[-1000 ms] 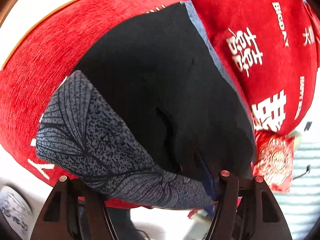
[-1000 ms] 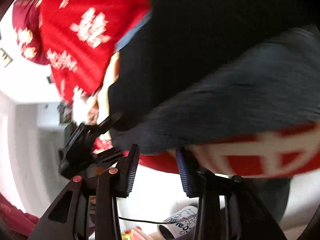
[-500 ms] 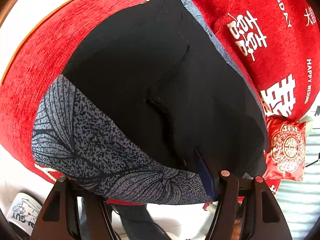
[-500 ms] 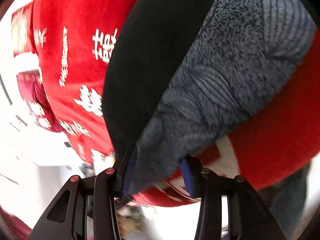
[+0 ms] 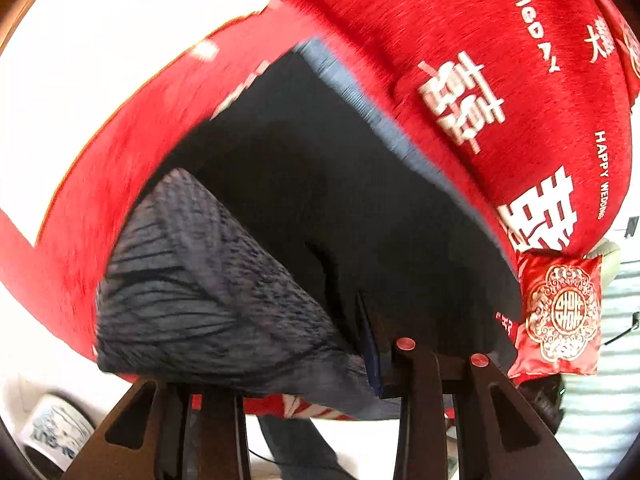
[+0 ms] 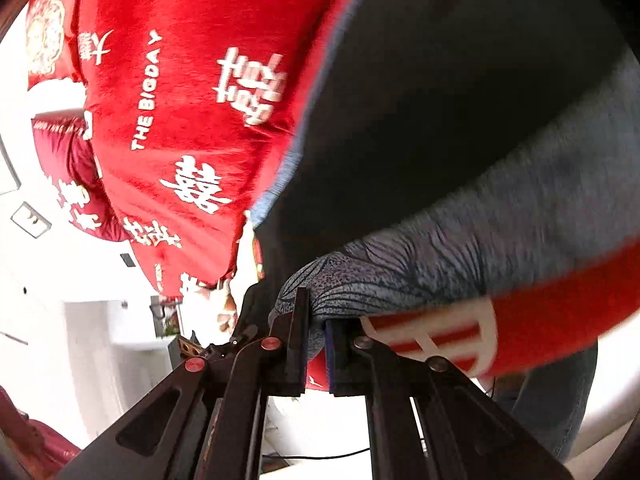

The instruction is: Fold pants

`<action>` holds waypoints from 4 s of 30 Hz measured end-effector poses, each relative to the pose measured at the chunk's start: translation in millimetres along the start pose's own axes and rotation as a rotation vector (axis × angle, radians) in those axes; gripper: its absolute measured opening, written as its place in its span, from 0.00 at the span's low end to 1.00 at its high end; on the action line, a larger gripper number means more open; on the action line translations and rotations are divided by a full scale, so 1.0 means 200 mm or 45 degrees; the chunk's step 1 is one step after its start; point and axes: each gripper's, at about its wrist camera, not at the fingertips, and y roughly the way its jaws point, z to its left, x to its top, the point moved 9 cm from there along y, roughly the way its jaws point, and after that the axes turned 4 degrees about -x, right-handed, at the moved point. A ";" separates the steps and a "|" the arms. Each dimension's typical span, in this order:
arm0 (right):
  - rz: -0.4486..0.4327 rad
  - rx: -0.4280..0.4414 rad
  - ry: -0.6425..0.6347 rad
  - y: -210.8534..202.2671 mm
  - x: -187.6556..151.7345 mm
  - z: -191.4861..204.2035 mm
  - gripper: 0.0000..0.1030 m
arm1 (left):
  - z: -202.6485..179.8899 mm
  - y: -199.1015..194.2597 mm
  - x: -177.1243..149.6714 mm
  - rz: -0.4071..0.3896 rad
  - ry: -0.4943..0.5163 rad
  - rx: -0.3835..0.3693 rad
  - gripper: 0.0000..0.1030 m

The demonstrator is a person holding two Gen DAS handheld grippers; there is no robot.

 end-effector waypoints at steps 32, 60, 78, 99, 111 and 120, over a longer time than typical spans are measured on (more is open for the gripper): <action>0.364 -0.386 -0.682 0.66 0.79 0.43 0.52 | -0.21 0.32 0.80 -0.235 0.217 0.598 0.83; -0.105 -0.521 -0.156 -0.47 0.65 -0.24 0.63 | -1.06 0.76 -0.10 0.243 0.796 0.264 0.90; -0.194 -0.259 0.341 -0.68 0.04 -1.03 0.63 | -1.45 1.29 -0.70 0.520 0.879 0.052 0.90; -0.334 0.016 0.143 -1.22 1.18 -0.46 0.11 | -2.14 1.25 -0.24 0.322 1.014 0.037 0.66; -0.311 -0.654 -0.224 -1.07 1.71 -0.47 0.71 | -1.69 1.33 0.09 0.213 0.863 0.452 0.66; -0.297 -0.894 -0.013 -1.08 1.54 -0.87 0.42 | -1.33 1.38 0.06 0.244 0.673 0.596 0.66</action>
